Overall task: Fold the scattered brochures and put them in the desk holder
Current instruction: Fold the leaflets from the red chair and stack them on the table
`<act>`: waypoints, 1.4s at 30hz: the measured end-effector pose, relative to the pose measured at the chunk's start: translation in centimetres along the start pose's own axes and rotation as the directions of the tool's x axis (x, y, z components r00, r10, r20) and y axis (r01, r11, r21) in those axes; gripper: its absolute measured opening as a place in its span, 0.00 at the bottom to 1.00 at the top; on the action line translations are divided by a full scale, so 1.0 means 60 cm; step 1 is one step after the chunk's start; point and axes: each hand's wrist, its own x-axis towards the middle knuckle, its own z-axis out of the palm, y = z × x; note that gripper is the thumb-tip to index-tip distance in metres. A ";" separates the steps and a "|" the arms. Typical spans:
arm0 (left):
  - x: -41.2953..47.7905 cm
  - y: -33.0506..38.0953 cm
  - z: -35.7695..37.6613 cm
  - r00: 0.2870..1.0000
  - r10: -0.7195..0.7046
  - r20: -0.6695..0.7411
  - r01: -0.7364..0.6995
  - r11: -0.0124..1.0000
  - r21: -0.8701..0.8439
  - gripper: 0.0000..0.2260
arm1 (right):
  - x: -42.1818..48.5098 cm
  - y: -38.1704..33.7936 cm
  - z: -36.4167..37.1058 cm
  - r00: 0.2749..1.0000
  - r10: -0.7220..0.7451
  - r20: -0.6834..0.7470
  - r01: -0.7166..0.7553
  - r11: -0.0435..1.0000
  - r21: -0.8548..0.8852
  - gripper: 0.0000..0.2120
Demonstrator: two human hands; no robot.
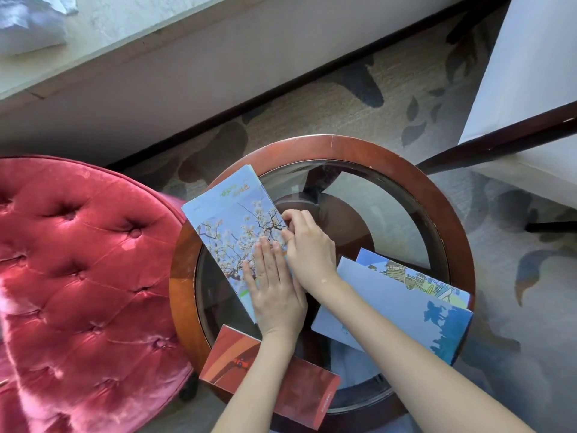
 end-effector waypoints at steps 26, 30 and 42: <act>0.022 -0.050 -0.196 0.875 -0.469 0.121 0.166 0.056 -0.985 0.19 | -0.095 -0.043 -0.057 0.930 -0.108 -0.350 0.263 0.863 0.432 0.14; -0.002 -0.030 -0.193 0.895 -0.445 0.016 0.075 0.114 -0.991 0.14 | -0.111 -0.035 -0.047 0.906 -0.071 -0.417 0.249 0.886 0.391 0.19; -0.030 -0.061 -0.153 0.949 -0.309 0.070 0.152 0.251 -0.956 0.17 | -0.108 -0.018 -0.038 0.933 -0.068 -0.353 0.219 0.886 0.408 0.13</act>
